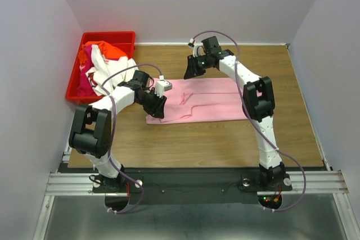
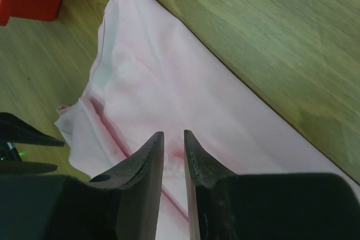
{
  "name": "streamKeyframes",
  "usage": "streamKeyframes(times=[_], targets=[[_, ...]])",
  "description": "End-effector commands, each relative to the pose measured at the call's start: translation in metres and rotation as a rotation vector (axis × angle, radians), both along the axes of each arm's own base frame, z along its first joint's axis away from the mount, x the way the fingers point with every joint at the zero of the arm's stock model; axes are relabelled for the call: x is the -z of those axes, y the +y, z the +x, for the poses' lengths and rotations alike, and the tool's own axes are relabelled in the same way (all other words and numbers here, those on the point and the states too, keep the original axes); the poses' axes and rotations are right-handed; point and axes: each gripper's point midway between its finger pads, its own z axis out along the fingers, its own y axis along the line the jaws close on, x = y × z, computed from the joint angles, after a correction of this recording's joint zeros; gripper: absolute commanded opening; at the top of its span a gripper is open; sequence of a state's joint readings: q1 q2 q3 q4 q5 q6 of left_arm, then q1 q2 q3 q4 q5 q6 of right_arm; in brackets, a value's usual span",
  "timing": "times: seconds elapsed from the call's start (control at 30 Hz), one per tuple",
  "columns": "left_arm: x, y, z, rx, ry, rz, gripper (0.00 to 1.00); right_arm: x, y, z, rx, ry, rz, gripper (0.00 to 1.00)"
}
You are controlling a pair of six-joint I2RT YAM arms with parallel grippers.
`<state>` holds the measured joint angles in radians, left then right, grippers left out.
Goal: Fold and stack the t-shirts
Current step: Fold the tshirt
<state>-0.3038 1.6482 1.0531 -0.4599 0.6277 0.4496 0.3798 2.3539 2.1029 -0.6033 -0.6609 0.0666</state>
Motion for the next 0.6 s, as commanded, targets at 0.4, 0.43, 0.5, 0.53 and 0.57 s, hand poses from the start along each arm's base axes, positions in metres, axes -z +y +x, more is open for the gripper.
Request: streamKeyframes(times=[0.4, 0.43, 0.5, 0.53, 0.57], targets=[[-0.002, 0.000, -0.001, -0.008, -0.005, -0.001, 0.45, 0.038, 0.053, -0.013, -0.046, -0.010, 0.000, 0.25], [-0.002, 0.000, -0.001, -0.007, -0.009, 0.002, 0.45, 0.039, 0.048, -0.019, -0.049, -0.007, -0.016, 0.26], [-0.004, 0.000, -0.001, -0.008, -0.015, 0.001, 0.45, 0.050, 0.039, -0.031, -0.056, 0.010, -0.049, 0.26], [-0.004, 0.001, -0.001, -0.010, -0.016, 0.002, 0.45, 0.050, 0.036, -0.033, -0.057, 0.005, -0.058, 0.26], [-0.004, 0.001, -0.001, -0.010, -0.016, 0.002, 0.45, 0.050, 0.034, -0.036, -0.064, -0.004, -0.070, 0.25]])
